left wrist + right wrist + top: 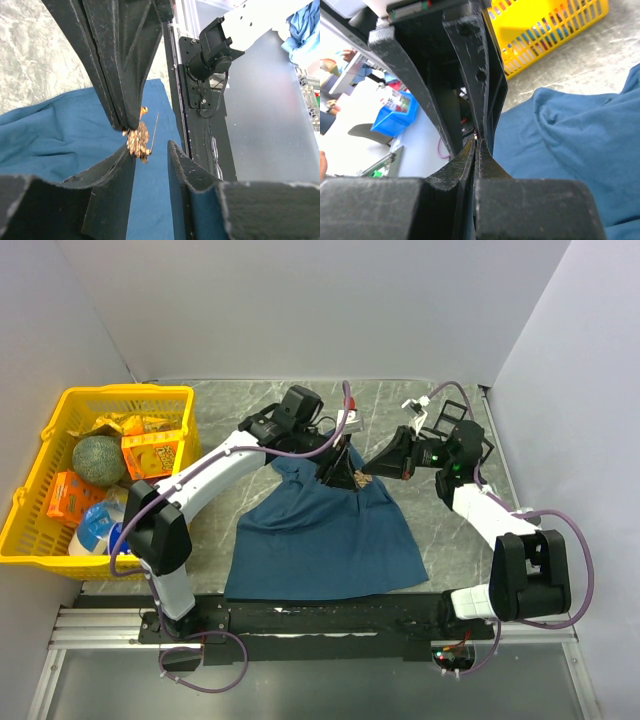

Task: Remove the brooch from the garment
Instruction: Close the brooch.

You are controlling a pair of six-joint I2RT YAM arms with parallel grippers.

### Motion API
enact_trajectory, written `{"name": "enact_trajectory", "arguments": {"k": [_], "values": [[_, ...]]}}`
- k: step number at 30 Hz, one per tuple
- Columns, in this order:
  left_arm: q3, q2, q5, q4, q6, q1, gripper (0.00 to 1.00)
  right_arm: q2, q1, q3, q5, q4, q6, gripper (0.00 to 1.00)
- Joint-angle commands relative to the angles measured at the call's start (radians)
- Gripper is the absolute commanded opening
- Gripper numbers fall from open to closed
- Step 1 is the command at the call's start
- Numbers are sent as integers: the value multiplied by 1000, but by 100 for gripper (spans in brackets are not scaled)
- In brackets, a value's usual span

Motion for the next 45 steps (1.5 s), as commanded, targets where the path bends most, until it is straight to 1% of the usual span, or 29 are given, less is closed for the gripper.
{"name": "enact_trajectory", "arguments": {"k": [1, 4, 10, 13, 14, 19, 21, 31, 36, 45], "values": [[38, 2, 52, 58, -39, -11, 36, -23, 0, 6, 52, -41, -77, 0], [32, -5, 21, 79, -64, -11, 37, -35, 0, 8, 70, -113, -145, 0], [24, -10, -20, 110, -99, -11, 36, -38, 0, 5, 87, -129, -166, 0], [21, -7, -27, 119, -111, -11, 35, -41, 1, 0, 89, -130, -168, 0], [21, -7, -30, 121, -115, -11, 33, -42, 0, 2, 89, -133, -174, 0], [26, 2, -34, 133, -141, -11, 30, -53, 1, -1, 99, -153, -192, 0], [27, 5, -40, 136, -147, -11, 27, -61, 1, -3, 107, -164, -205, 0], [13, 2, -53, 170, -185, -12, 24, -90, 17, -1, 145, -244, -297, 0], [10, 7, -59, 168, -184, -14, 23, -98, 21, -3, 155, -244, -297, 0], [6, 5, -146, 173, -184, -26, 18, -122, 26, -6, 168, -259, -318, 0]]}}
